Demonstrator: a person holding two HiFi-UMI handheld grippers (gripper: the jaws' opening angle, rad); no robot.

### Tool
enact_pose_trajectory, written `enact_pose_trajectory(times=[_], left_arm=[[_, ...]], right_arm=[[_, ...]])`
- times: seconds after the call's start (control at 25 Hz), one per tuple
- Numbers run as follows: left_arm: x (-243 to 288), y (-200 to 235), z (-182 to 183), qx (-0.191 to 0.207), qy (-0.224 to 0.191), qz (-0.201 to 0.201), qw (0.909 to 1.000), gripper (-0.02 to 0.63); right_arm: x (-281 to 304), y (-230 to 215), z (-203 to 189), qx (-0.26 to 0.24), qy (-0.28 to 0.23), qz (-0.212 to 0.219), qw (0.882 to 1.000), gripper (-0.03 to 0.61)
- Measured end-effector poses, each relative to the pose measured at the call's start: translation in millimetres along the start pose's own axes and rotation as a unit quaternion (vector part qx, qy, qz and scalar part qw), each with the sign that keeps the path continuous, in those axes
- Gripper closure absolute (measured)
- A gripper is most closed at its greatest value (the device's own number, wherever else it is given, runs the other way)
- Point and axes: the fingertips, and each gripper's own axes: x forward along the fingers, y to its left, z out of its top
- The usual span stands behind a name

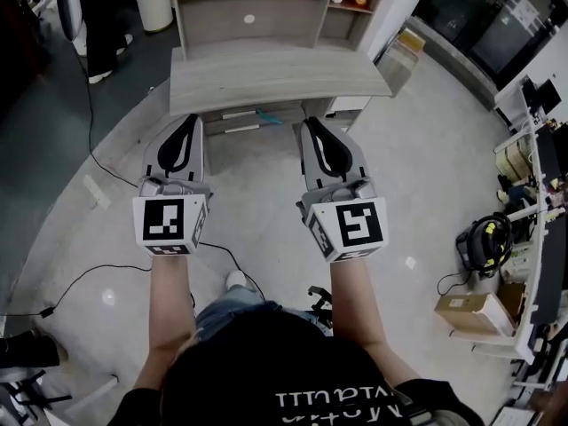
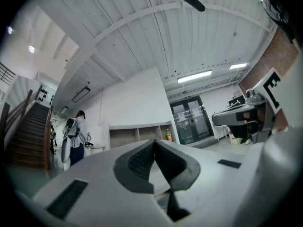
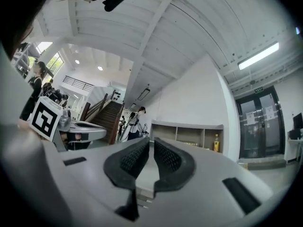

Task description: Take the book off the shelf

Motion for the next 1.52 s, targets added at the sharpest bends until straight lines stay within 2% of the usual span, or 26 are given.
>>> enact_pose_trajectory(times=[0.04, 0.08, 0.12, 0.16, 0.28, 0.64, 0.8, 0.96, 1.12, 1.28, 1.52], left_arm=[[5.4, 10.3, -2.9, -0.001, -0.001, -0.001, 1.0, 0.603], [10.3, 20.3, -4.8, -0.003, -0.001, -0.002, 1.0, 0.603], [15.0, 30.0, -6.4, -0.005, -0.001, -0.002, 1.0, 0.603], [19.9, 39.5, -8.3, -0.008, -0.002, -0.003, 1.0, 0.603], [33.6, 63.4, -16.3, -0.01, -0.002, -0.007, 0.9999, 0.603], [50.4, 106.3, -42.5, -0.028, 0.006, -0.007, 0.9996, 0.603], [57.6, 114.8, -50.6, -0.032, 0.009, -0.006, 0.9994, 0.603], [68.8, 128.9, -61.8, -0.042, 0.014, 0.008, 0.999, 0.603], [89.6, 132.2, -71.0, -0.039, 0.018, 0.012, 0.999, 0.603], [119.7, 136.2, -83.3, -0.036, 0.028, 0.016, 0.9988, 0.603], [186.0, 141.2, -93.2, -0.037, 0.032, 0.023, 0.9985, 0.603]], right_arm=[[11.5, 1.7, -1.7, 0.009, 0.001, -0.001, 1.0, 0.544], [22.4, 3.7, -2.8, 0.017, 0.004, -0.001, 1.0, 0.467], [33.1, 5.4, -4.0, 0.025, 0.007, -0.003, 1.0, 0.339], [43.8, 6.0, -6.0, 0.03, 0.012, -0.01, 0.999, 0.237], [72.9, 5.7, -14.4, 0.042, 0.024, -0.037, 0.998, 0.181], [121.1, 23.3, -13.4, 0.042, 0.031, -0.039, 0.998, 0.179], [133.5, 16.7, -21.4, 0.026, 0.049, -0.061, 0.997, 0.179], [147.5, 9.3, -32.8, 0.042, 0.058, -0.058, 0.996, 0.179], [166.6, -9.5, -44.2, 0.05, 0.057, -0.056, 0.996, 0.181], [195.9, -35.1, -55.2, 0.093, 0.051, -0.049, 0.993, 0.181], [247.9, -80.3, -77.2, 0.099, 0.065, -0.032, 0.992, 0.181]])
